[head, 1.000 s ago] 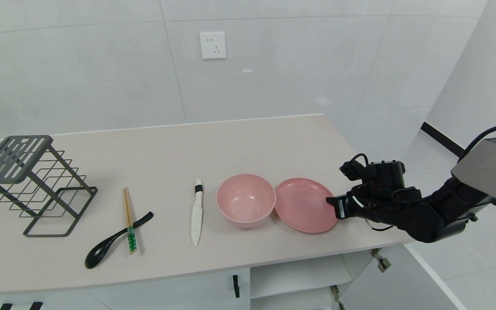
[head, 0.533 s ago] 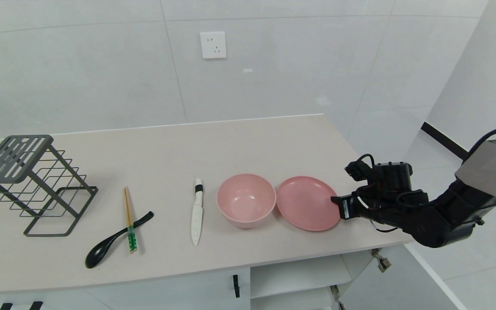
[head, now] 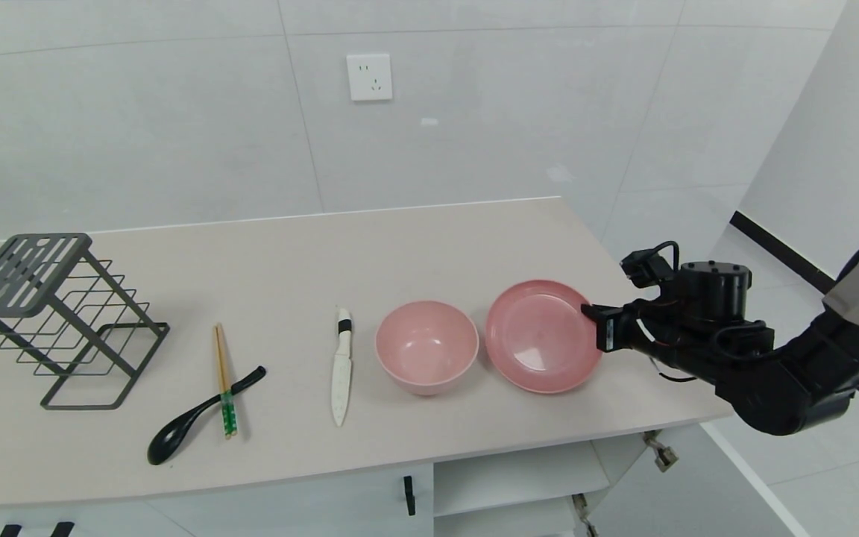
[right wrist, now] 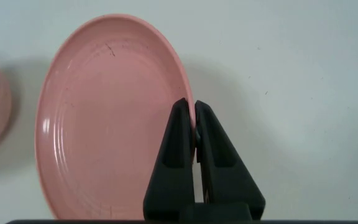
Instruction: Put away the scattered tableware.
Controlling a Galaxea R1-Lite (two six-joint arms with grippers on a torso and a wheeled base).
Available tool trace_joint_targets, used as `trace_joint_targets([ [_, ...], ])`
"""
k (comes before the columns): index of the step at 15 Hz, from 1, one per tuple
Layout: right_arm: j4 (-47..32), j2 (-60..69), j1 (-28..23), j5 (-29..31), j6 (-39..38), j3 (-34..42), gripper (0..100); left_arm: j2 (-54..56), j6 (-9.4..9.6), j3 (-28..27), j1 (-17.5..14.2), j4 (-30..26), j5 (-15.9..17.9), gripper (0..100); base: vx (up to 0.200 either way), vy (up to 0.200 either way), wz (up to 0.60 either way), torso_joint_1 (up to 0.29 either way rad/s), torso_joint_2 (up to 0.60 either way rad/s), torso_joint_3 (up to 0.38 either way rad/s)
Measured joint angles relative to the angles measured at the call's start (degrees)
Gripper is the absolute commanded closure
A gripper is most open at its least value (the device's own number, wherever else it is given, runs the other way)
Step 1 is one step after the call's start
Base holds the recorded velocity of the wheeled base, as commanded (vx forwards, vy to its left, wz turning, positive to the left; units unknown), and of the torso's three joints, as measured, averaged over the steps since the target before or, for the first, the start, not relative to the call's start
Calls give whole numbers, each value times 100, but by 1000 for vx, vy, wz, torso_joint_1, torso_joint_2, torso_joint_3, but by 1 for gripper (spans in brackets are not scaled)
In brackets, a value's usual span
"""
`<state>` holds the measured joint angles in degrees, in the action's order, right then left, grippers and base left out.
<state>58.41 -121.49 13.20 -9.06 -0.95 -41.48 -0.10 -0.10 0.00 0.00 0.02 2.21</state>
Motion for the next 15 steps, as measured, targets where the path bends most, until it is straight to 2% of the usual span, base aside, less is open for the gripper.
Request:
trace_joint_targets([
  [6, 202, 675, 7, -7, -725, 179, 100, 0, 23, 0, 0, 2, 0, 0, 0, 0, 0, 0, 0, 0],
  [12, 279, 1681, 157, 24, -920, 1007, 100, 0, 5, 0, 0, 5, 2, 0, 0, 0, 0, 0, 0, 0],
  [15, 1229, 2099, 193, 46, -881, 1757, 100, 0, -9, 0, 0, 0, 2, 0, 0, 0, 0, 0, 0, 0],
])
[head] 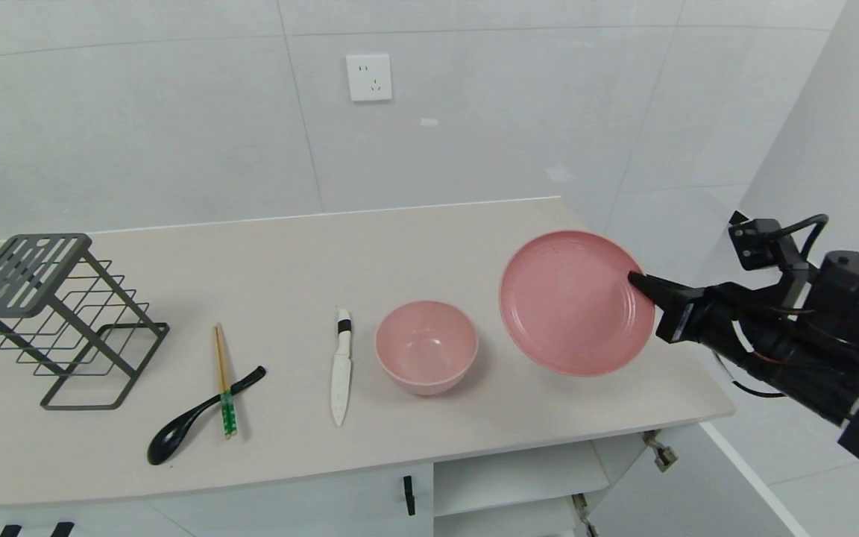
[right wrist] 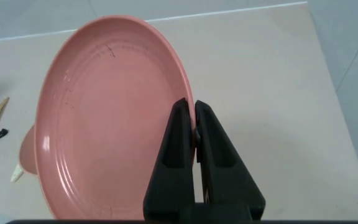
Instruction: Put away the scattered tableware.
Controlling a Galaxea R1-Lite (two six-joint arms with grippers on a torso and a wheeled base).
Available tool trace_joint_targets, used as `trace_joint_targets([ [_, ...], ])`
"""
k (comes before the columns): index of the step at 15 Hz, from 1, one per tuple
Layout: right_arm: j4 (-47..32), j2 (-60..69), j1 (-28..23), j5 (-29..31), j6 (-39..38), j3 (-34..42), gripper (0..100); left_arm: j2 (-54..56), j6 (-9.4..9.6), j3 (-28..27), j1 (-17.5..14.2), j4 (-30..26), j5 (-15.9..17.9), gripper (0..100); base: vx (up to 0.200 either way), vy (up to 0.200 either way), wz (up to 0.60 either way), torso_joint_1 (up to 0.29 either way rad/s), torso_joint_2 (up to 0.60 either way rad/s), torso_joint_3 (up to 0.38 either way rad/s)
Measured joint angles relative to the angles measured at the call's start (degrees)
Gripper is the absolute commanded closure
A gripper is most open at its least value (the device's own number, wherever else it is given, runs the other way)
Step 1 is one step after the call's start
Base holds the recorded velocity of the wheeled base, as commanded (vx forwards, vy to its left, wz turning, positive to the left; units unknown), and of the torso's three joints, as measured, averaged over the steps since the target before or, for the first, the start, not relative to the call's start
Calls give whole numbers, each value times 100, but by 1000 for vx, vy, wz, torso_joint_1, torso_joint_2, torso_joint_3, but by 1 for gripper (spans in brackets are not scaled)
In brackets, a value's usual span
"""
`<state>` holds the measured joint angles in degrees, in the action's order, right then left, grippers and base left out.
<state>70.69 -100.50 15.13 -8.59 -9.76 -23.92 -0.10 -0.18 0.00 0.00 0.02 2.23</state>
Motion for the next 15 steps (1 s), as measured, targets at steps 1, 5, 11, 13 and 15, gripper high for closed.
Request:
trace_joint_targets([
  [1, 362, 76, 2, 9, 5, 269, 100, 0, 2, 0, 0, 0, -2, 0, 0, 0, 0, 0, 0, 0],
  [5, 961, 293, 83, 233, -20, 970, 100, 0, 89, 0, -2, 2, 4, 0, 0, 0, 0, 0, 0, 0],
  [11, 1068, 1057, 11, 299, -71, 1838, 100, 0, 329, 0, -7, 499, 34, 0, 0, 0, 0, 0, 0, 0],
  [13, 1057, 1392, -218, 296, -71, 2075, 100, 0, 274, 0, -7, 1524, 37, 0, 0, 0, 0, 0, 0, 0],
  [15, 1052, 1574, -300, 291, -57, 2158, 100, -11, 210, -85, 0, 1328, 146, 0, 0, 0, 0, 0, 0, 0],
])
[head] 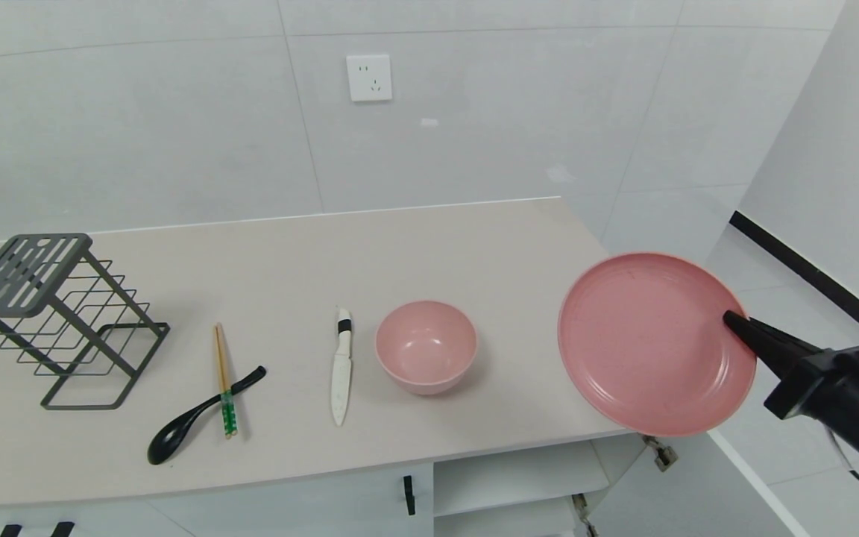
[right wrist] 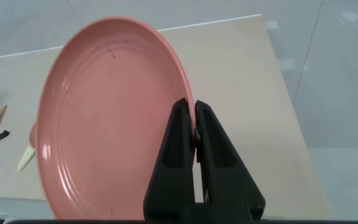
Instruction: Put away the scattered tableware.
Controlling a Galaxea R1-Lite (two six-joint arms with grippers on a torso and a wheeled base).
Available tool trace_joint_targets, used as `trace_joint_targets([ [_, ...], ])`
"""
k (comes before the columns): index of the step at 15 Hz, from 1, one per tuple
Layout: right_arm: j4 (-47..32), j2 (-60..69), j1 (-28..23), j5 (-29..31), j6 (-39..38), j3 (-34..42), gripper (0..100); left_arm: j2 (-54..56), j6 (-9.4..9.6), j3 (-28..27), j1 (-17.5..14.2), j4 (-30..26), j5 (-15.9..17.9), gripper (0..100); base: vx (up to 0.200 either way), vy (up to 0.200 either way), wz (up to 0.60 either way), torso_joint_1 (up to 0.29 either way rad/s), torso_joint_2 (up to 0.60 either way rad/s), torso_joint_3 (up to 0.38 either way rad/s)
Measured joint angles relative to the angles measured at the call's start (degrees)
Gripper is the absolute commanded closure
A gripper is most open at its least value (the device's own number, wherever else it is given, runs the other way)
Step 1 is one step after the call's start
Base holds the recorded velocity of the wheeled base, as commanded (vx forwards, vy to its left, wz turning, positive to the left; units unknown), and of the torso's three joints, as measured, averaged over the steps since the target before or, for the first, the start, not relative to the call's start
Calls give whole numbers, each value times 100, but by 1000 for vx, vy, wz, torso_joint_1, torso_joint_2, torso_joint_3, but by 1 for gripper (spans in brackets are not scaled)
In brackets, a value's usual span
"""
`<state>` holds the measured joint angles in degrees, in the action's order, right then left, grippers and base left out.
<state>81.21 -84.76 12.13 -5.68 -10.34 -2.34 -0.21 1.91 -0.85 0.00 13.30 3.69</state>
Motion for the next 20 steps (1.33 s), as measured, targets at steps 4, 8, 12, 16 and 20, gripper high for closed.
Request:
trace_joint_targets([
  [4, -28, 590, -205, -263, 29, 11, 100, -364, -13, -1137, 66, -884, 913, 0, 0, 0, 0, 0, 0, 0],
  [8, -45, 1158, -461, -571, 95, -66, 100, -1508, 374, -2000, 243, -1013, 1746, 0, 0, 0, 0, 0, 0, 0],
  [12, -41, 1309, -502, -573, 101, -121, 100, -2790, 460, -2437, 639, -639, 2592, 0, 0, 0, 0, 0, 0, 0],
  [16, -44, 1362, -513, -571, 110, -156, 100, -4169, 440, -2489, 788, 514, 3044, 0, 0, 0, 0, 0, 0, 0],
  [20, -113, 1373, -538, -560, 205, -182, 100, -5674, 552, -2426, 881, 2053, 3282, 0, 0, 0, 0, 0, 0, 0],
])
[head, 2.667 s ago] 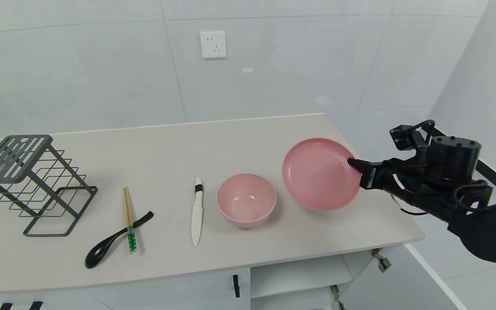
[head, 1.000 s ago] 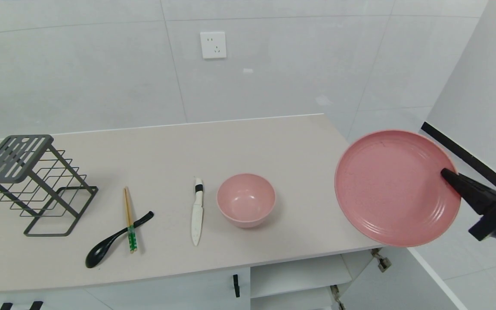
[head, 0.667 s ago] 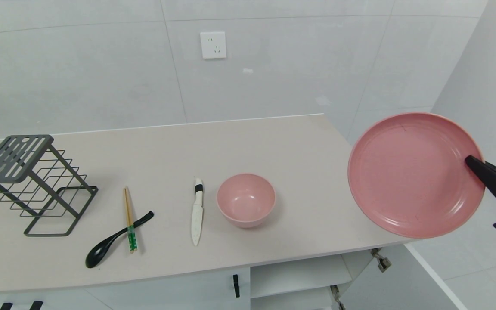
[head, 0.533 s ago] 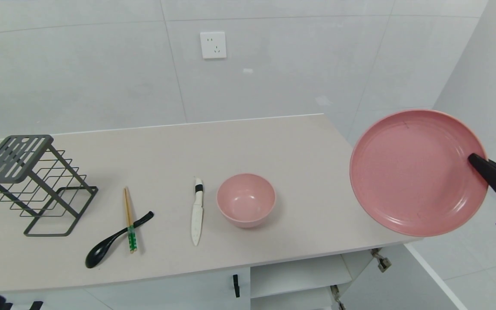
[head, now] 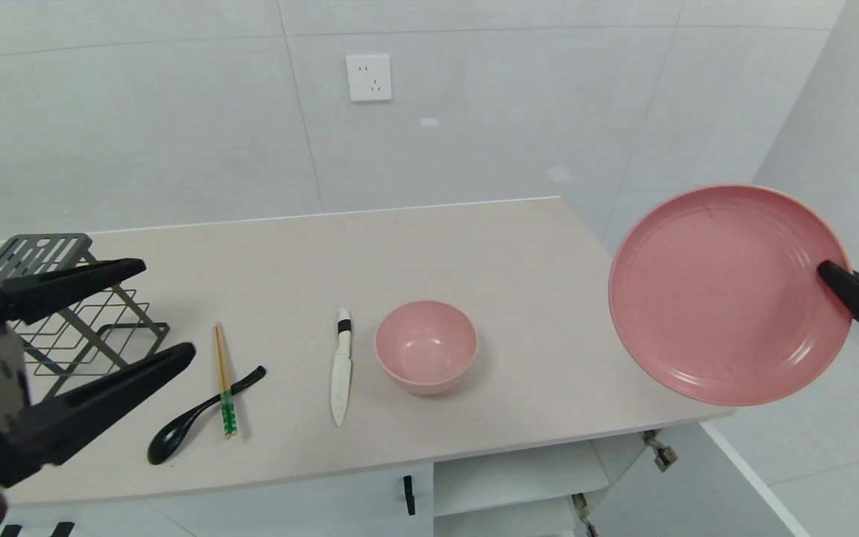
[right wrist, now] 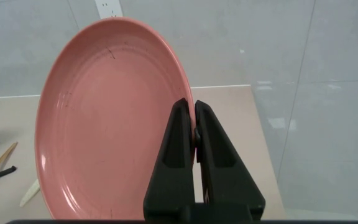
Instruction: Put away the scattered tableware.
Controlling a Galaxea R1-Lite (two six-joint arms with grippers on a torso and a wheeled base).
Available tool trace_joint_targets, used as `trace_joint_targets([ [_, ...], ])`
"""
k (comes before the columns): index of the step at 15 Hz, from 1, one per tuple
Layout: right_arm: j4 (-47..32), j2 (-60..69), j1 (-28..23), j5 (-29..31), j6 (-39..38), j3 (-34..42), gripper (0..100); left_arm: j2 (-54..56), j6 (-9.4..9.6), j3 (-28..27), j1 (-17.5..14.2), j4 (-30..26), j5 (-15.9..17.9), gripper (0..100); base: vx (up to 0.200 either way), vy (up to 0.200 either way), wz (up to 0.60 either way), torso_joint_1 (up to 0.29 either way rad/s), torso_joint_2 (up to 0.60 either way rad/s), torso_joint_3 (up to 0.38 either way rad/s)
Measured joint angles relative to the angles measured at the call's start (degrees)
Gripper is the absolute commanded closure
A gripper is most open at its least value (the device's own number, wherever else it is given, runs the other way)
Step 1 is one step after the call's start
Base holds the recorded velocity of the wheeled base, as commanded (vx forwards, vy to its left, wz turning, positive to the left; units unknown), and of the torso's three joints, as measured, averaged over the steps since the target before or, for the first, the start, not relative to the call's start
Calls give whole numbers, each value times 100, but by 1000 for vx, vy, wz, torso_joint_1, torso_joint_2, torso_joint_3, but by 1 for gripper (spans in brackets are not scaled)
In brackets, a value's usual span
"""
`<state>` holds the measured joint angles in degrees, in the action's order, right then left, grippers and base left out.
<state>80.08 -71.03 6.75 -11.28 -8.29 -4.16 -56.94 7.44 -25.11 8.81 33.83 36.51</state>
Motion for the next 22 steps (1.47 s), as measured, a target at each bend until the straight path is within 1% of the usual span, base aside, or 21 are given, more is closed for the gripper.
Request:
trace_joint_targets([
  [2, -40, 0, -41, 4, 28, -22, 100, -689, 129, 15, 50, 725, -28, 0, 0, 0, 0, 0, 0, 0],
  [3, -38, 0, -50, 4, 28, -30, 100, -990, 162, 21, 68, 878, -94, 0, 0, 0, 0, 0, 0, 0],
  [5, -38, 0, -50, 4, 39, -38, 100, -1467, 202, -16, 107, 987, -299, 0, 0, 0, 0, 0, 0, 0],
  [6, -40, 11, -54, 11, 39, -39, 100, -1652, 206, -79, 157, 991, -463, 0, 0, 0, 0, 0, 0, 0],
  [7, -40, 21, -54, 12, 44, -39, 100, -1825, 191, -182, 276, 991, -717, 0, 0, 0, 0, 0, 0, 0],
  [8, -40, 32, -54, 15, 74, -41, 100, -2031, 140, -328, 463, 980, -1033, 0, 0, 0, 0, 0, 0, 0],
  [9, -46, 43, -63, 11, 134, -41, 100, -2236, 13, -479, 610, 952, -1242, 0, 0, 0, 0, 0, 0, 0],
  [10, -49, 54, -95, 9, 162, -41, 100, -2417, -191, -617, 701, 941, -1424, 0, 0, 0, 0, 0, 0, 0],
  [11, -46, 61, -139, 6, 172, -38, 100, -2673, -514, -805, 800, 922, -1703, 0, 0, 0, 0, 0, 0, 0],
  [12, -49, 69, -191, 0, 172, -35, 100, -2886, -753, -958, 890, 911, -1897, 0, 0, 0, 0, 0, 0, 0],
  [13, -49, 74, -229, 0, 172, -35, 100, -3076, -861, -1074, 957, 895, -1987, 0, 0, 0, 0, 0, 0, 0],
  [15, -49, 80, -251, -2, 178, -38, 100, -3404, -878, -1187, 1012, 809, -2068, 0, 0, 0, 0, 0, 0, 0],
  [17, -49, 83, -265, -5, 180, -39, 100, -3733, -889, -1298, 1075, 572, -2165, 0, 0, 0, 0, 0, 0, 0],
  [18, -49, 83, -265, -2, 180, -39, 100, -3892, -929, -1371, 1154, 352, -2169, 0, 0, 0, 0, 0, 0, 0],
  [19, -55, 83, -265, -7, 180, -39, 100, -4038, -1033, -1441, 1259, 130, -2171, 0, 0, 0, 0, 0, 0, 0],
  [21, -57, 83, -257, -11, 178, -35, 100, -4229, -1178, -1612, 1434, -85, -2176, 0, 0, 0, 0, 0, 0, 0],
  [22, -57, 80, -251, -11, 178, -35, 100, -4328, -1197, -1749, 1484, -143, -2200, 0, 0, 0, 0, 0, 0, 0],
])
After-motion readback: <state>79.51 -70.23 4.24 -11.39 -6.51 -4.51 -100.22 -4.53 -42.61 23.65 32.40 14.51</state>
